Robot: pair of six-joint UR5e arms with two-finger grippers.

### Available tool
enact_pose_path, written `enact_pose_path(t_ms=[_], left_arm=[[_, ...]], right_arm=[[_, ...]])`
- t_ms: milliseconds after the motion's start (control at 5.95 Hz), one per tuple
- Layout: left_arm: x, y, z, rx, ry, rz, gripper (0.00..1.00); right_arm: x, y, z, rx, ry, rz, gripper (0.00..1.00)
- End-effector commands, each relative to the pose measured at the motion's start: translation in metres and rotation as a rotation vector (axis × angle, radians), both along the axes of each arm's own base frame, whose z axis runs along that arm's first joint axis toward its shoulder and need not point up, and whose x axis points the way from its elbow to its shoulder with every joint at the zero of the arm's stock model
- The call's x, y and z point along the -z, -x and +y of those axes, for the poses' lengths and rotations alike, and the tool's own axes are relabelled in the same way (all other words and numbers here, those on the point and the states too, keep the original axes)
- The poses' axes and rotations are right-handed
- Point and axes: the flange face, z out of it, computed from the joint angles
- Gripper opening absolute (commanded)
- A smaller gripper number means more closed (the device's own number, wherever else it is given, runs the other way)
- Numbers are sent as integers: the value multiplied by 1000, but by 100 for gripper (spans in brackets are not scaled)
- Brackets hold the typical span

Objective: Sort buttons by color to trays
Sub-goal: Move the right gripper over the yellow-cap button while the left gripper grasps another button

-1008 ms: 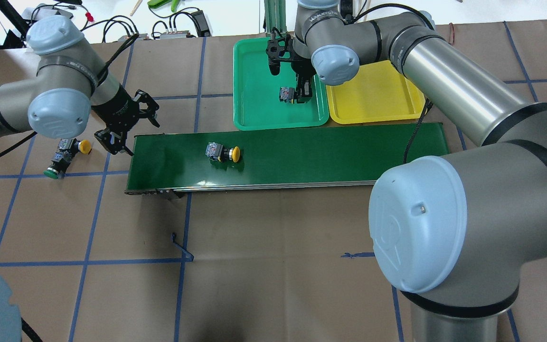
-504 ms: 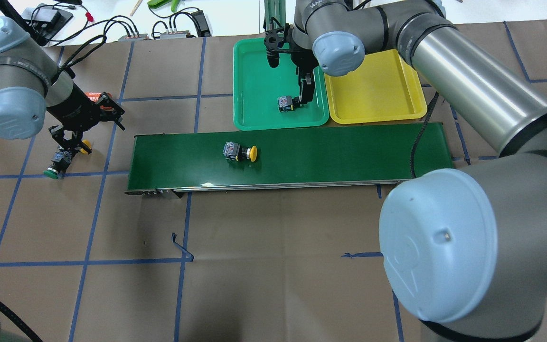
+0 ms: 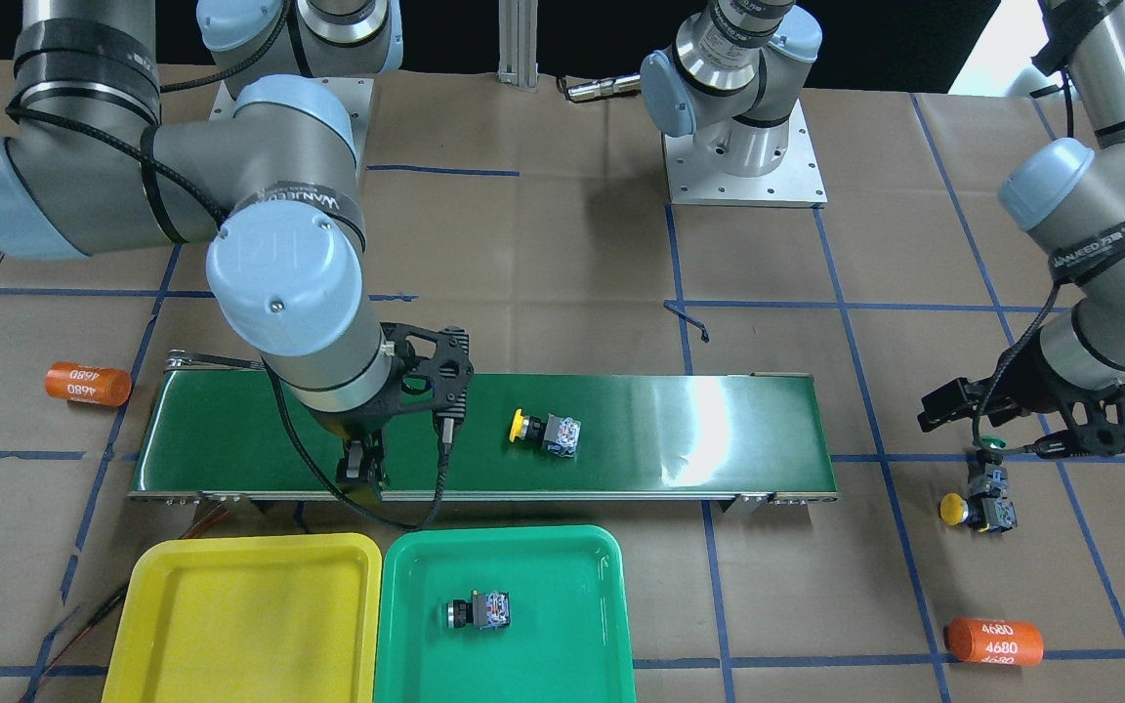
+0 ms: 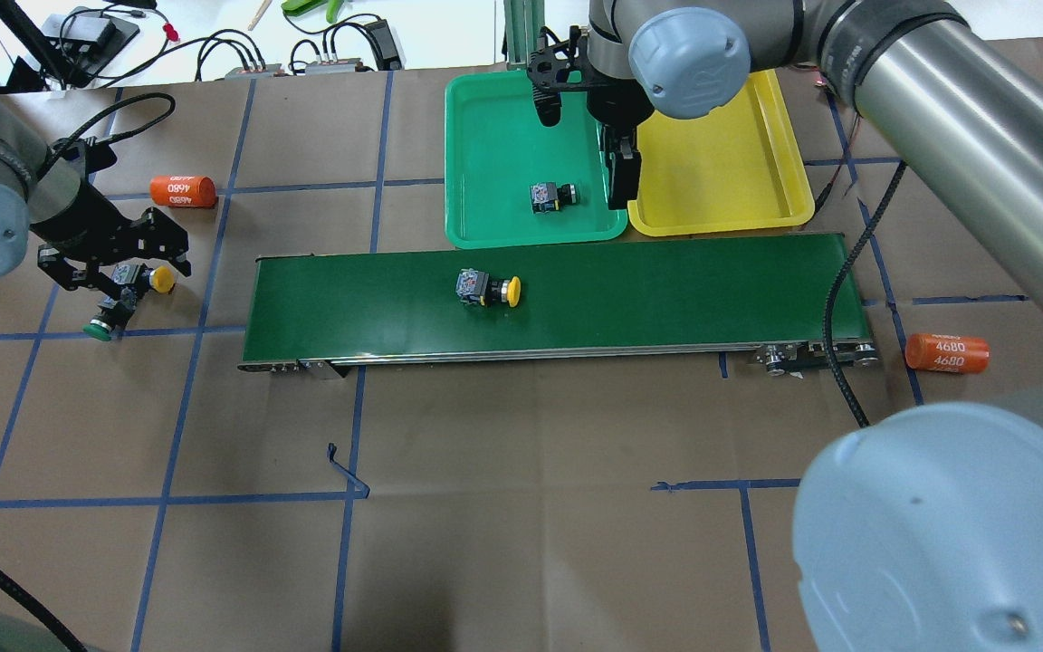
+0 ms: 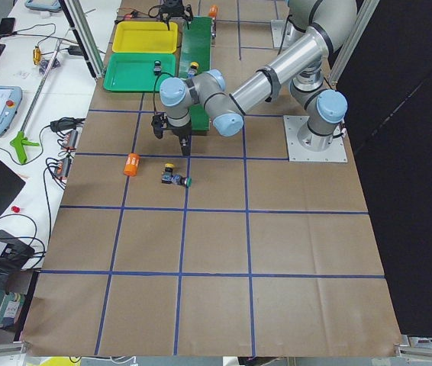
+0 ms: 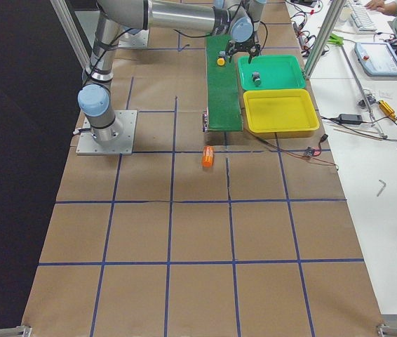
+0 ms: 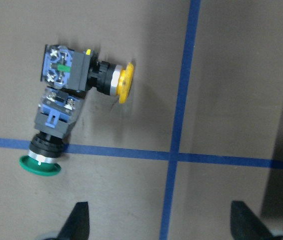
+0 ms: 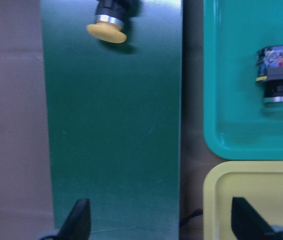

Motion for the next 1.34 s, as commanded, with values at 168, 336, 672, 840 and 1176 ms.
enact_pose_path(t_ms=[168, 336, 672, 840, 1176], left_arm=[[57, -57, -17, 401, 73, -25, 99], [67, -59, -18, 405, 67, -16, 98], [88, -60, -20, 397, 53, -4, 81], [89, -60, -21, 396, 56, -8, 47], [72, -60, -20, 334, 50, -57, 22]], right_arm=[[-4, 31, 45, 35, 25, -4, 100], [-4, 30, 44, 35, 30, -4, 100], [22, 17, 37, 55, -4, -16, 100], [46, -2, 26, 114, 36, -20, 100], [80, -13, 30, 106, 2, -12, 100]])
